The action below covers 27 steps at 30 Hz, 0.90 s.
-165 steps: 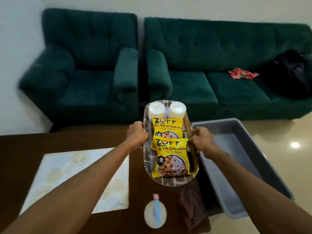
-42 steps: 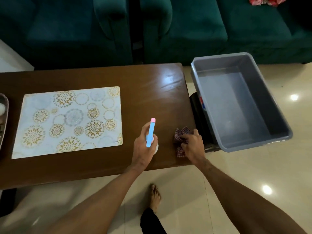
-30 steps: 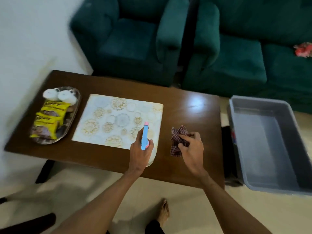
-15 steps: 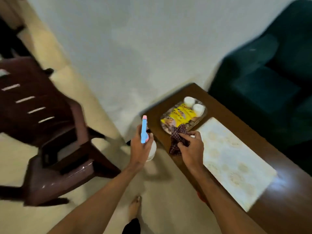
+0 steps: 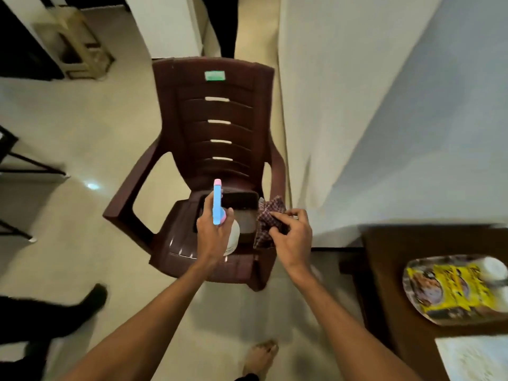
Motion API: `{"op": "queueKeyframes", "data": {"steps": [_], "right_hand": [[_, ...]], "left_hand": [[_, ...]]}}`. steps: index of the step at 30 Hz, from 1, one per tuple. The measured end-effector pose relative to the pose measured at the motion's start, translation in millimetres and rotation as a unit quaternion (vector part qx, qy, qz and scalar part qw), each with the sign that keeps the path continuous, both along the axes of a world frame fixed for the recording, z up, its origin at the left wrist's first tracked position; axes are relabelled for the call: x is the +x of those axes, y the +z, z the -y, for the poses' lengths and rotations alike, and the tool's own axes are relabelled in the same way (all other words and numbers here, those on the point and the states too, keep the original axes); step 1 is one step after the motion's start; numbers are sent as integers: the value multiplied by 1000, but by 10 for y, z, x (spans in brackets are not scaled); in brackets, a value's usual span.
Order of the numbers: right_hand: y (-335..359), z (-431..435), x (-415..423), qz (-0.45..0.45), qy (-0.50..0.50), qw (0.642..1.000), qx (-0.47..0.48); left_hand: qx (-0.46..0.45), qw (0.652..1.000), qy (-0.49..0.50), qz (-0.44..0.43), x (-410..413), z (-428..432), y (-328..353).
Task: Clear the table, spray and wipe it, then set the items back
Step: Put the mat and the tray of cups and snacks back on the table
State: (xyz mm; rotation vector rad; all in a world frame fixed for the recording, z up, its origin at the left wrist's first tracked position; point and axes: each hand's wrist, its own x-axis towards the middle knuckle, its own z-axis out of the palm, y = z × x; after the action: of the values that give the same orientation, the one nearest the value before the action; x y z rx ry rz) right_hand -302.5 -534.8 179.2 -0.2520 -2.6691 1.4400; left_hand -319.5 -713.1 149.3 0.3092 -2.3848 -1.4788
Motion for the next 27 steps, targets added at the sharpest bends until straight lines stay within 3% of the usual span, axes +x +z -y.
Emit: {"op": "queueKeyframes", "data": {"steps": [6, 13, 21, 27], "right_hand": [[-580, 714, -718, 17, 69, 997, 27], [-1513, 1138, -1378, 90, 84, 985, 119], [-2316, 1255, -1548, 159, 76, 963, 203], [-2528, 1342, -1563, 228, 99, 942, 224]], "left_hand": [[7, 998, 61, -13, -556, 570, -461], [22, 998, 53, 20, -1098, 840, -1238], [58, 998, 6, 39, -1273, 929, -2034], [71, 996, -11, 44, -1214, 949, -2286]]}}
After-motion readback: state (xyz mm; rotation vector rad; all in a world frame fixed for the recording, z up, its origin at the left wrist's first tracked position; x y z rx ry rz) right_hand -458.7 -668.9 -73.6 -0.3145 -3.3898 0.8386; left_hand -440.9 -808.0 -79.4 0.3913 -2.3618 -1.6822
